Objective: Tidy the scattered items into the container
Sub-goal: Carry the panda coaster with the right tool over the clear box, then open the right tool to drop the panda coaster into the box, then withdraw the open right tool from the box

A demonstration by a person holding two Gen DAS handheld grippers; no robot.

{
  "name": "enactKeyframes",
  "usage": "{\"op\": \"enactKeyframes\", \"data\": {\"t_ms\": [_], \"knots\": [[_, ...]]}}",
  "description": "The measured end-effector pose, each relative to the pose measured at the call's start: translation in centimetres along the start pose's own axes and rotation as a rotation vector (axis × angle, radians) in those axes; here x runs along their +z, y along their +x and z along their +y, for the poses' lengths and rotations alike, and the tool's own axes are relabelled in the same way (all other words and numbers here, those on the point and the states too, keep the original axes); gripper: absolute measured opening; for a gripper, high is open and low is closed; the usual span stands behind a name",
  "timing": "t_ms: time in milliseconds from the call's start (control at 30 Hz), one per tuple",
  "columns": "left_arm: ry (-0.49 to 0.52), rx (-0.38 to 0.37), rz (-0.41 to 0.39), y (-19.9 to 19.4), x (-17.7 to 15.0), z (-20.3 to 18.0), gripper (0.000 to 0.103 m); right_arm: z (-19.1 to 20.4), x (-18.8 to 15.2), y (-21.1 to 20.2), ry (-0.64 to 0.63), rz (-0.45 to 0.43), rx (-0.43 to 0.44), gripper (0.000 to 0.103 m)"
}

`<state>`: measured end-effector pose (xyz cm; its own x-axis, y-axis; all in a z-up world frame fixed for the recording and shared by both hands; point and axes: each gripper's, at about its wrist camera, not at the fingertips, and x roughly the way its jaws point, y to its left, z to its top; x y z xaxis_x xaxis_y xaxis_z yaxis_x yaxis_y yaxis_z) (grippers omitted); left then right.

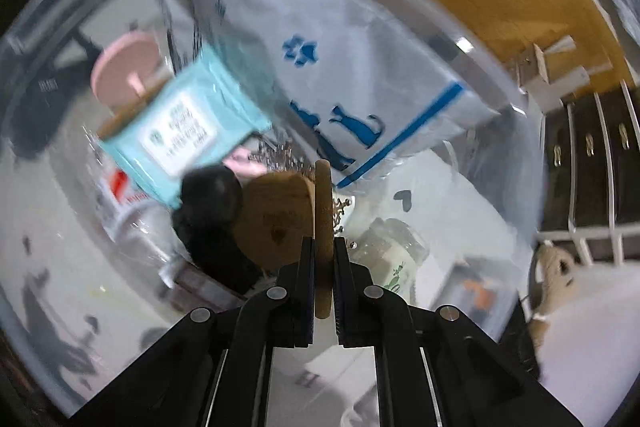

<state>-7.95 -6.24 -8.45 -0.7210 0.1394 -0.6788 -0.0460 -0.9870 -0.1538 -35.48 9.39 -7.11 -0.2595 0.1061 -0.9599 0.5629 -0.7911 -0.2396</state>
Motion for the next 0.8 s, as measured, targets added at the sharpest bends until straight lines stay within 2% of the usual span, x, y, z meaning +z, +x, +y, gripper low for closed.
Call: {"op": "enactKeyframes", "data": {"t_ms": [167,367,500,633,700,733,767,800], "knots": [[-0.011,0.012,0.001,0.0,0.0,0.2,0.103,0.5,1.3,2.1,-0.014,0.08,-0.045,0.009],[-0.02,0.028,-0.001,-0.2,0.1,0.8,0.103,1.2,2.2,3.1,-0.003,0.134,-0.03,0.01],[-0.022,0.033,-0.005,-0.3,0.1,1.2,0.103,0.5,2.6,3.0,0.085,0.145,0.043,0.014],[-0.017,0.032,-0.007,-0.5,0.2,1.3,0.103,0.0,2.5,2.9,0.116,0.138,0.084,0.017],[-0.013,0.03,-0.007,-0.6,0.2,1.3,0.103,-0.5,2.4,2.5,0.135,0.131,0.117,0.044],[-0.012,0.029,-0.007,-0.6,0.2,1.3,0.103,-0.7,2.4,2.1,0.142,0.12,0.119,0.076],[-0.011,0.027,-0.007,-0.6,0.2,1.3,0.103,-0.8,2.4,1.7,0.147,0.104,0.115,0.085],[-0.009,0.026,-0.008,-0.7,0.3,1.4,0.103,-0.9,2.5,1.3,0.152,0.086,0.11,0.085]]}}
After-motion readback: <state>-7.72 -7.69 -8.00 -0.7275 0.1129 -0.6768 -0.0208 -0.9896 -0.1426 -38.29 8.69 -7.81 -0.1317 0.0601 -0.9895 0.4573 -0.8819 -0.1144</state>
